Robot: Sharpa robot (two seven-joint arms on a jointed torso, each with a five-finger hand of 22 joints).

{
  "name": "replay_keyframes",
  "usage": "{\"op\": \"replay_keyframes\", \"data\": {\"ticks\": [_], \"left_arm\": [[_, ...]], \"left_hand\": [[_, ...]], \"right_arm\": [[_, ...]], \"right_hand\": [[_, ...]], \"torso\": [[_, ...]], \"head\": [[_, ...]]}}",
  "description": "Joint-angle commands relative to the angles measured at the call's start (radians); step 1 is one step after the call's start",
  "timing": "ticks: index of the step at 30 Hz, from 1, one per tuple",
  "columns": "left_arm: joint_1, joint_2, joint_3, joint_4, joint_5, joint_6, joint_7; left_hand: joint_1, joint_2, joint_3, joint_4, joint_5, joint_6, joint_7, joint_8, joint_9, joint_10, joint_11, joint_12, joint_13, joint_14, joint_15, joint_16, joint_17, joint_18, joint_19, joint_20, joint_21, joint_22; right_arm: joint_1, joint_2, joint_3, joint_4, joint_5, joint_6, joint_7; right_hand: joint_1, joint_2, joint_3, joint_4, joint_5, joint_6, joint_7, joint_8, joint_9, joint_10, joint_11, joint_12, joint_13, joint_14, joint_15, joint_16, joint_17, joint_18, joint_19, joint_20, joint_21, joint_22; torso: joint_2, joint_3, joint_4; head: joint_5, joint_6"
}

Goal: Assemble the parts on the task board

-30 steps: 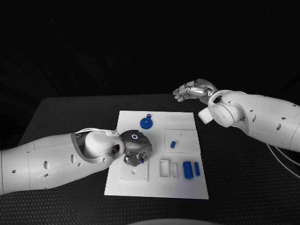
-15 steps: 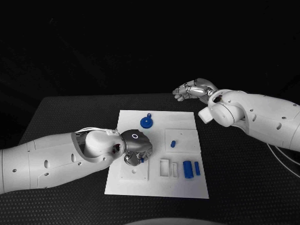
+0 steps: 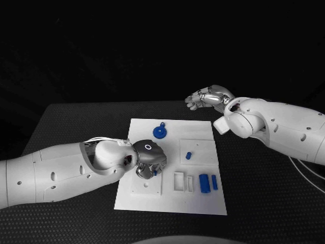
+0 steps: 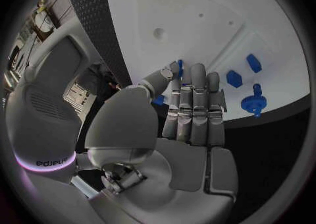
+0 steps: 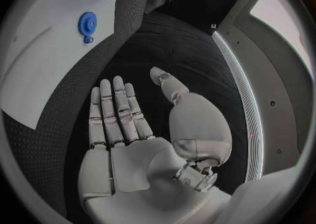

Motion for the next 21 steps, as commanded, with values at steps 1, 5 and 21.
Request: {"op": "replay_keyframes", "data": {"ticks": [1,5,21], "left_arm": [[-0.004,0.003,-0.001,-0.001,-0.010,0.017,0.001],[-0.007,0.001,-0.001,-0.001,-0.010,0.018,0.001],[-0.017,0.010,-0.001,-0.022,0.007,0.018,-0.001]], "left_hand": [[0.001,0.007,0.003,0.004,0.005,0.003,0.001,0.003,0.001,0.006,-0.002,0.005,0.000,0.005,-0.003,-0.004,0.001,-0.015,-0.004,0.000,-0.005,0.012],[0.001,0.007,0.004,0.004,0.005,0.003,0.001,0.003,0.001,0.006,-0.002,0.005,0.000,0.005,-0.003,-0.004,0.001,-0.015,-0.005,0.000,-0.005,0.012],[-0.002,0.009,0.003,0.006,0.005,0.001,0.002,0.001,0.001,0.005,-0.001,0.004,0.000,0.004,-0.002,-0.006,0.002,-0.015,-0.005,0.001,-0.006,0.014]], "right_arm": [[0.000,0.000,0.001,0.005,0.008,0.017,0.002],[0.000,-0.001,0.001,0.006,0.008,0.017,0.002],[0.000,-0.001,0.001,0.006,0.008,0.017,0.002]], "right_hand": [[0.003,0.007,0.003,-0.003,-0.005,0.004,-0.005,0.003,-0.002,0.002,-0.002,0.007,-0.001,-0.001,-0.004,0.005,-0.001,0.000,0.002,0.001,-0.007,0.021],[0.003,0.007,0.003,-0.003,-0.005,0.004,-0.005,0.003,-0.002,0.002,-0.002,0.007,-0.001,-0.001,-0.004,0.005,-0.001,0.000,0.002,0.001,-0.007,0.021],[0.002,0.007,0.003,-0.003,-0.004,0.004,-0.005,0.003,-0.002,0.001,-0.002,0.007,-0.002,-0.001,-0.004,0.006,-0.002,0.000,0.002,0.001,-0.007,0.021]], "torso": [[0.000,0.0005,-0.0008],[0.000,0.0017,-0.0015],[0.000,0.0011,-0.0005]], "head": [[0.001,-0.002],[0.002,-0.004],[-0.001,-0.003]]}}
